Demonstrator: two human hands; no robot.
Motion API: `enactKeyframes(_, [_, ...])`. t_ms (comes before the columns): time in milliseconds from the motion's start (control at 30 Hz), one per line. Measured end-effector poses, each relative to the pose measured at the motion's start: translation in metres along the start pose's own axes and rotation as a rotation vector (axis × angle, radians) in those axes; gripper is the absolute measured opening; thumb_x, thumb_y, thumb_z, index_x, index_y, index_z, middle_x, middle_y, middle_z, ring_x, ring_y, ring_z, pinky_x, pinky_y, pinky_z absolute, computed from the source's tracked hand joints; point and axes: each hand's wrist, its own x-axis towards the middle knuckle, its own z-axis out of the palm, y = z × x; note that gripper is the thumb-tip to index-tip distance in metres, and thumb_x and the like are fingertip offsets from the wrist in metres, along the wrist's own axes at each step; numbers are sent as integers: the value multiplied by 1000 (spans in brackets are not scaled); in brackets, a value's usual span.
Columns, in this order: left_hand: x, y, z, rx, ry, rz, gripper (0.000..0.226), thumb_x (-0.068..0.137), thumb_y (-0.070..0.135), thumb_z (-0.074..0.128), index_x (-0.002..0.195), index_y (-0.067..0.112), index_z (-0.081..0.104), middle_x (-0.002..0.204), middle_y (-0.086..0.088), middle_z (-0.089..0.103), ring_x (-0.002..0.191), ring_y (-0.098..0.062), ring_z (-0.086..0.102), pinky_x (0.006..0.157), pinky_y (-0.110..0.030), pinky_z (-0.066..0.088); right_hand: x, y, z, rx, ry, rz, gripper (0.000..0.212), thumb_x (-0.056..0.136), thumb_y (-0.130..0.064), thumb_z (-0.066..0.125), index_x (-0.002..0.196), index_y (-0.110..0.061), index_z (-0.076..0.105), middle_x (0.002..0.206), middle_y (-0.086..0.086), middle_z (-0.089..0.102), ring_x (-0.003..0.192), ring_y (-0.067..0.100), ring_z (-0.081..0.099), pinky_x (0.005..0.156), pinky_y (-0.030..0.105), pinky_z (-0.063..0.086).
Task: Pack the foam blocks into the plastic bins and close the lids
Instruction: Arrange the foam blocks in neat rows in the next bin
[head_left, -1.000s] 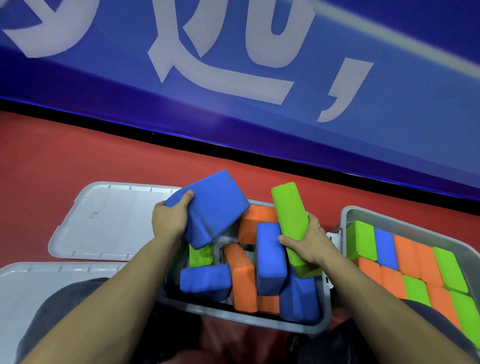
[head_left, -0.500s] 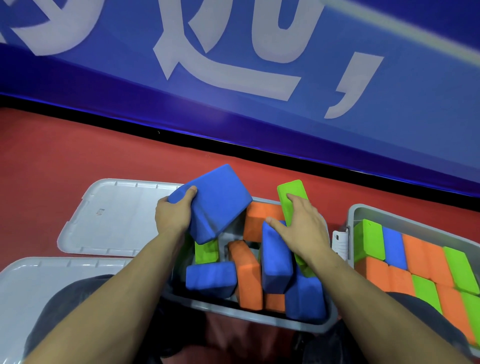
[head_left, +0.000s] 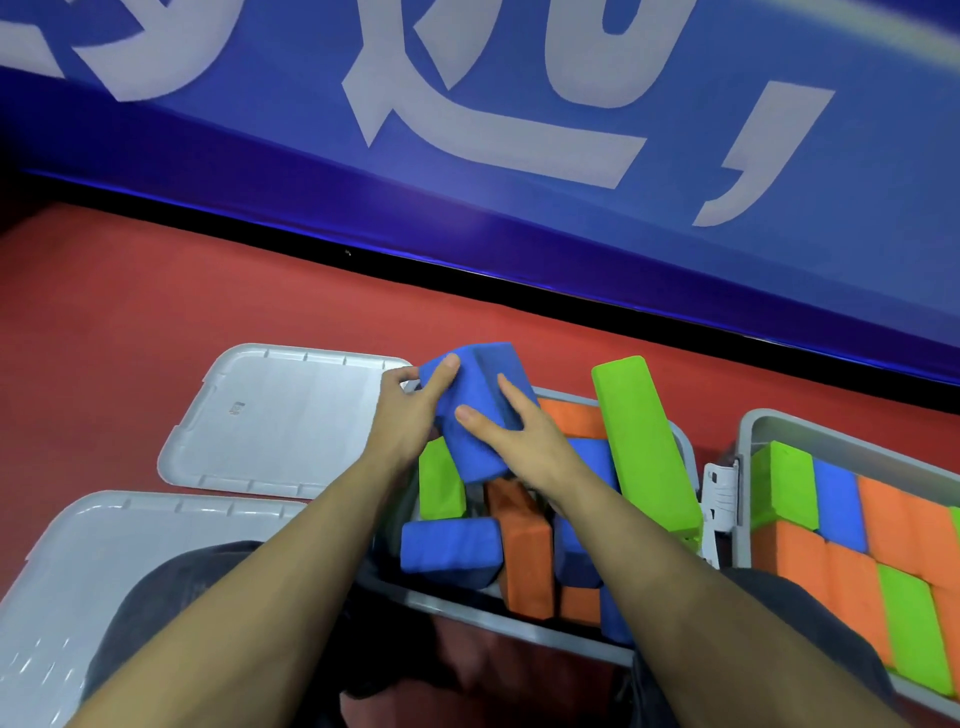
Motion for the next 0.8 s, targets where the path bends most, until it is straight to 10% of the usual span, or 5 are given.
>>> enactKeyframes(233, [3, -4, 0, -31, -203, 41, 57, 93, 59, 53, 127, 14, 59, 130, -3, 68, 114, -21, 69, 105, -50, 50, 5, 0, -5, 46, 174, -81, 88, 67, -55, 89, 140, -32, 45, 128, -16, 58, 114, 8, 60, 90, 27, 50])
enactKeyframes(433, [7, -16, 1, 49, -234, 31, 33, 104, 31, 52, 134, 18, 58, 129, 2, 68, 117, -15, 65, 97, -36, 52, 15, 6, -12, -1, 270, -105, 78, 76, -47, 85, 141, -25, 48, 121, -13, 58, 109, 10, 57, 85, 25, 43])
enactKeyframes(600, [20, -73, -16, 547, -32, -93, 40, 96, 21, 66, 131, 4, 55, 100, -6, 69, 87, -19, 63, 80, -24, 49, 17, 19, -12, 72, 320, -97, 64, 80, -44, 83, 133, -23, 54, 120, -9, 63, 109, 14, 61, 86, 25, 44])
enactKeyframes(800, [23, -120, -30, 1065, -238, -172, 73, 81, 40, 81, 140, 14, 48, 137, -12, 56, 124, -28, 57, 105, -35, 44, 23, 34, -12, 82, 288, -102, 60, 80, -46, 82, 130, -24, 57, 119, -8, 66, 107, 11, 63, 83, 22, 47])
